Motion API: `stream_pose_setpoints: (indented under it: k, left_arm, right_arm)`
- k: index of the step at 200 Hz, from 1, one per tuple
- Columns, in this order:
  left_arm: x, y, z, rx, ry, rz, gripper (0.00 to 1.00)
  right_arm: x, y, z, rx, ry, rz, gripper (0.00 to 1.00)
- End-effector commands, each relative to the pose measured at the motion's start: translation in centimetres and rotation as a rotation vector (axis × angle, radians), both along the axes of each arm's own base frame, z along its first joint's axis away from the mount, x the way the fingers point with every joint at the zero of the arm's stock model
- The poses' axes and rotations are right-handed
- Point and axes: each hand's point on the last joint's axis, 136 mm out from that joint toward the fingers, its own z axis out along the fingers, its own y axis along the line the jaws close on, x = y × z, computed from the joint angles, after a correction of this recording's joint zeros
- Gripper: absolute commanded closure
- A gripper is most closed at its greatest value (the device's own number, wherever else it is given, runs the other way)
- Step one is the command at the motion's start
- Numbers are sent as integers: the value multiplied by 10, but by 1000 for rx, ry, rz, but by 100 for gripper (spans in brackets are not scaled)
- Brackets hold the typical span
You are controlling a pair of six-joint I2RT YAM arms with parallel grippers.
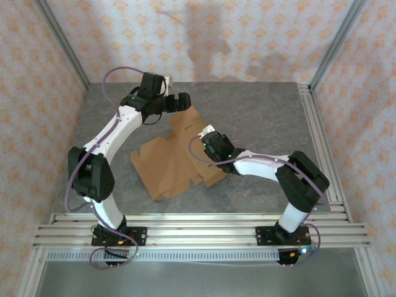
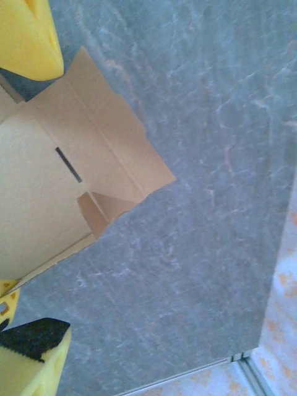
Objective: Fold the paper box
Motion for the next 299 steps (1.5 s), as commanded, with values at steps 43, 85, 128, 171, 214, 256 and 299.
stream_pose_setpoints:
  k: [43,85,128,171,214,256,299]
  left_arm:
    - [27,50,21,-2,-179,118,0]
    - [25,73,21,-13,-203,150,0]
    - [11,84,18,24,-204,145,0]
    - [-5,105,3,33,-213,235,1]
    - [-10,120,-25,20,-173,282,3]
    - [4,128,-40,-25,-145,304,6]
    - [23,126,-46,-65,-125,288,9]
  right_arm:
    - [11,-7,18,-294,-22,82,100]
    - [30,-8,43,-396,-127,102,100]
    - [41,-14,54,-501,-221,105,100]
    - [36,-24,66,-560,-274,82,100]
    - [34,-17,67,-647,-330,148,100]
    - [43,-3,79,-683,-402,199,100]
    - [50,8,82,-717,-457,222,100]
